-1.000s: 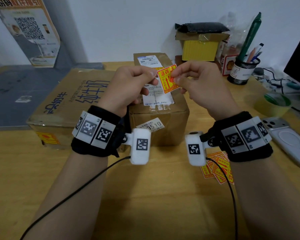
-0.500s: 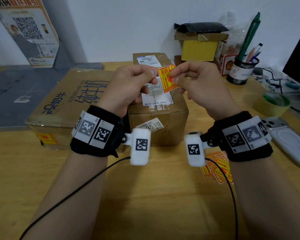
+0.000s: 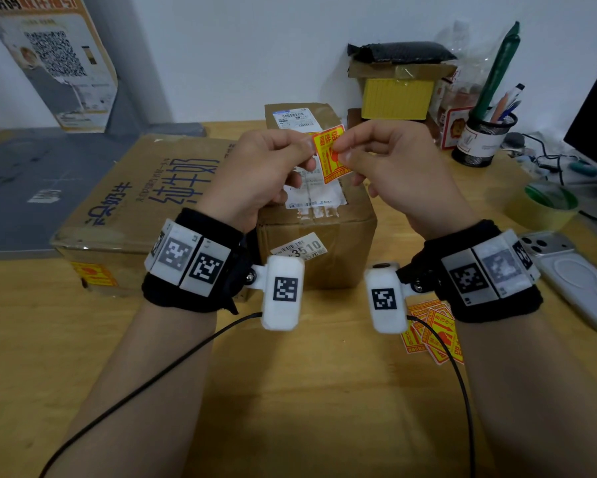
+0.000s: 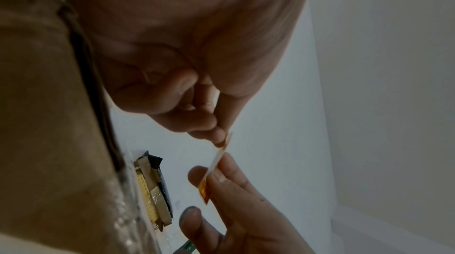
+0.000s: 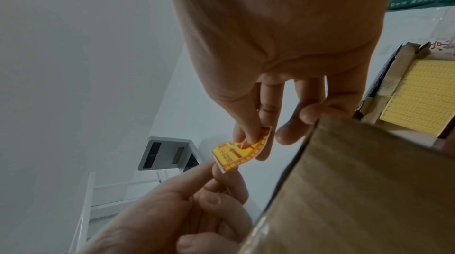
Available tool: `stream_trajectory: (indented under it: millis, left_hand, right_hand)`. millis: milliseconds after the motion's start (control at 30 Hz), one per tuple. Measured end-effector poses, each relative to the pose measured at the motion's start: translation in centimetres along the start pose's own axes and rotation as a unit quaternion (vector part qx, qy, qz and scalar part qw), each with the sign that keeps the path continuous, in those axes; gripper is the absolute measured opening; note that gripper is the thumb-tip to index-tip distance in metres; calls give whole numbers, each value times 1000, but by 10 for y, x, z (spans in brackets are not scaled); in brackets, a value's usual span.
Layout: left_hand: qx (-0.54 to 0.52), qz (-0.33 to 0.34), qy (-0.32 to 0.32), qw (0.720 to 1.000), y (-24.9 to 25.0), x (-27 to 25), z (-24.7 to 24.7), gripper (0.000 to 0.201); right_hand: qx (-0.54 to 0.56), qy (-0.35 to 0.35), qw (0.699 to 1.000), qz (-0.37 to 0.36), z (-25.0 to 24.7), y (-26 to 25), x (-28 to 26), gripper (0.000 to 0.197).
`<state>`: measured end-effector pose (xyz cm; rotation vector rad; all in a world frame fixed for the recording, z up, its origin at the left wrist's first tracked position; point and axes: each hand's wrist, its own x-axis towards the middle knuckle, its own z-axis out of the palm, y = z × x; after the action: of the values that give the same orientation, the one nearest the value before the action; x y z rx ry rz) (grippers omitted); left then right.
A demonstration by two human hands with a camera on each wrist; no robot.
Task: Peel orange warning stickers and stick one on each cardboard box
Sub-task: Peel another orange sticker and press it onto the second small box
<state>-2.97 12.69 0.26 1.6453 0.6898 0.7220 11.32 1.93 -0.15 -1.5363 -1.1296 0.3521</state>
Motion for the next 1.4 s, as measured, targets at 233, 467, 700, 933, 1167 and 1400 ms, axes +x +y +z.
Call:
stream_trajectory:
  millis: [233,467,700,933,1167,1400]
  left_hand:
    - [-2,-9,8,1000,2,0,2,19]
    - [27,11,28,999,2,-1,4,21]
    - [66,27,20,997,4,-4,6,19]
    - [65,27,25,997,4,-3,5,19]
    - [47,5,57,997,4,-2,0,19]
    - [38,2,74,997,1,1,-3,27]
  right_hand:
    - [-11,-9,1000,9,1,-3,-1,14]
    - [-30,1,999,14,3,-2,-2,17]
    - [-35,2,999,1,2,-3,-3,16]
    - [-37,26,999,4,3,2,2,13]
    - [-25,58,998,14,-2,7,3,20]
    - [-47,86,991,87,-11,16,5,20]
